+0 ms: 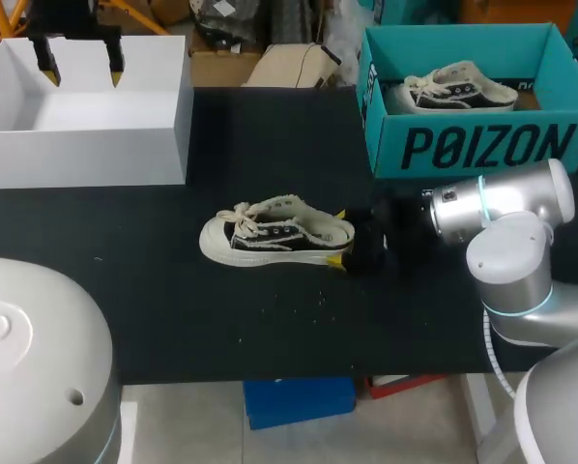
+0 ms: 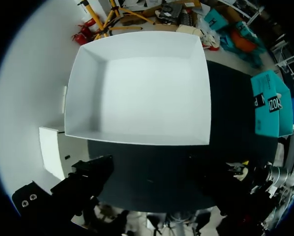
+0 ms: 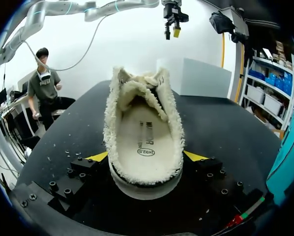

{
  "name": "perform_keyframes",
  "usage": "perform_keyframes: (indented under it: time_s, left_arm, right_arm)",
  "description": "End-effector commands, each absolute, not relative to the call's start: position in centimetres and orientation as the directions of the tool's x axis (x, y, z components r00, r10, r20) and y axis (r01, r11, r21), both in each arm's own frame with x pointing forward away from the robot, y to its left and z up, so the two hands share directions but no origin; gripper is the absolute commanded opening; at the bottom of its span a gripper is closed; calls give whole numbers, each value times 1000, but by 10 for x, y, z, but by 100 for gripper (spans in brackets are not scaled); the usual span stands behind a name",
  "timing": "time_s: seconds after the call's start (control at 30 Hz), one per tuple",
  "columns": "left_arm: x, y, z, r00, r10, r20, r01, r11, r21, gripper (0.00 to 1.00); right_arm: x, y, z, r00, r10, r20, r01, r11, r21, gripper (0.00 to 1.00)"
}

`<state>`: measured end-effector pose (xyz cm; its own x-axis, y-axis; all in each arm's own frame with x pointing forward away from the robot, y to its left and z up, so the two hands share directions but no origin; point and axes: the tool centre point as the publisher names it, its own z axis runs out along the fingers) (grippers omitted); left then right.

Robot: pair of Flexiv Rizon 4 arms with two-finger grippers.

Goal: Take the shoe out of the shoebox, open the shoe tongue, remove and reinsert the insole, then place the shoe into the shoebox

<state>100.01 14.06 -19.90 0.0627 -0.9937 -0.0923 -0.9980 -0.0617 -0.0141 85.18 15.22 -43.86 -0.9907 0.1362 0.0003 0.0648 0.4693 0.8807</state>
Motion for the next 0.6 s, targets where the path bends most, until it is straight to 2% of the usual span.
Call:
perform_keyframes:
  time_s: [0.03, 0.6]
  left_arm:
    - [983, 99, -196, 88, -965, -248, -996, -79, -44, 100]
    - [893, -25, -212, -38, -984, -176, -998, 46, -45, 100]
  right_arm:
    - [851, 153, -440, -990, 138, 1, 66, 469, 881, 0]
    - [851, 153, -440, -990, 138, 1, 66, 469, 881, 0]
